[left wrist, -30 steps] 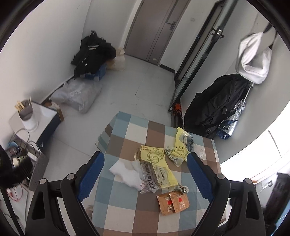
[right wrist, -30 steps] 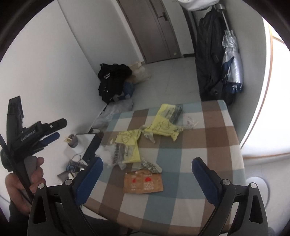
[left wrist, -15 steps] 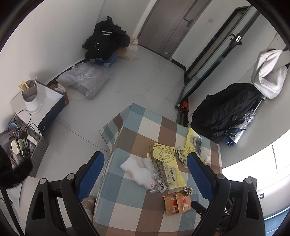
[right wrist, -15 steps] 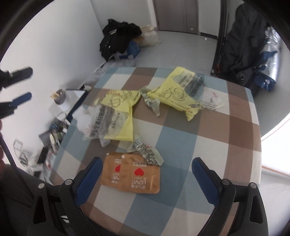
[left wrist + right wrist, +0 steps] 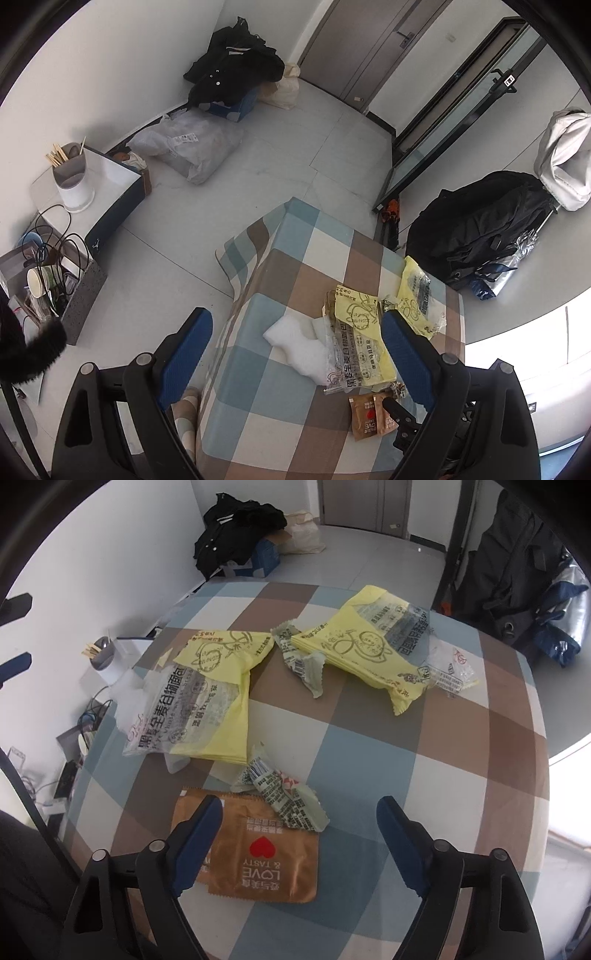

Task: Collect trash
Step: 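Lower the left gripper onto the yellow printed plastic bag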

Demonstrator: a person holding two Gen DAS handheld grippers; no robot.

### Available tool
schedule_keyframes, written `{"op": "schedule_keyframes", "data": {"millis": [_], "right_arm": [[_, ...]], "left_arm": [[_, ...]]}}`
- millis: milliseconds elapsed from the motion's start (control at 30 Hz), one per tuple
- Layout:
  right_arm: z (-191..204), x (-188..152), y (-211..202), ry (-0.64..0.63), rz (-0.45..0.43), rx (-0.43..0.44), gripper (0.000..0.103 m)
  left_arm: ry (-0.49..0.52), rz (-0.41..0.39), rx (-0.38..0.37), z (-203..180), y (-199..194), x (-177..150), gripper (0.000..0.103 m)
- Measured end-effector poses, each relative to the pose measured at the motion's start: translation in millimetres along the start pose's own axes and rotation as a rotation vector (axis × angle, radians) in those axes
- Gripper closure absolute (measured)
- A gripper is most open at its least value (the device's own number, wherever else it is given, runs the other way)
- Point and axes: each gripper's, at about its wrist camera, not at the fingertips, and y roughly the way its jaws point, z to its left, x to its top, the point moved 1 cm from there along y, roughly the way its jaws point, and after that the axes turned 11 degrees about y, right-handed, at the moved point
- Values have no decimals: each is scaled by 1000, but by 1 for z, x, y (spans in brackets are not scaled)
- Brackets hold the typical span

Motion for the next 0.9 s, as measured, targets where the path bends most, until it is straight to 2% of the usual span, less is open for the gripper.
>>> {"op": "schedule_keyframes", "data": {"millis": [67,233,267,400,467,900], "right_arm": [[0,1,2,6,6,9,31],[-3,3,7,36,5,6,42],[-2,4,7,34,3,5,51],[-2,2,5,26,2,0,68],[-1,0,4,20,7,5,81],[-11,-15,-29,26,-54,32,82]], "left_arm": [[6,4,-1,-1,1,0,12],[31,17,8,-6,4,-1,12],[34,20,11,-6,4,-1,12],[43,20,24,-7,4,-2,12],[50,17,31,-7,4,-3,12],[108,46,41,-25,10,-17,12]]}}
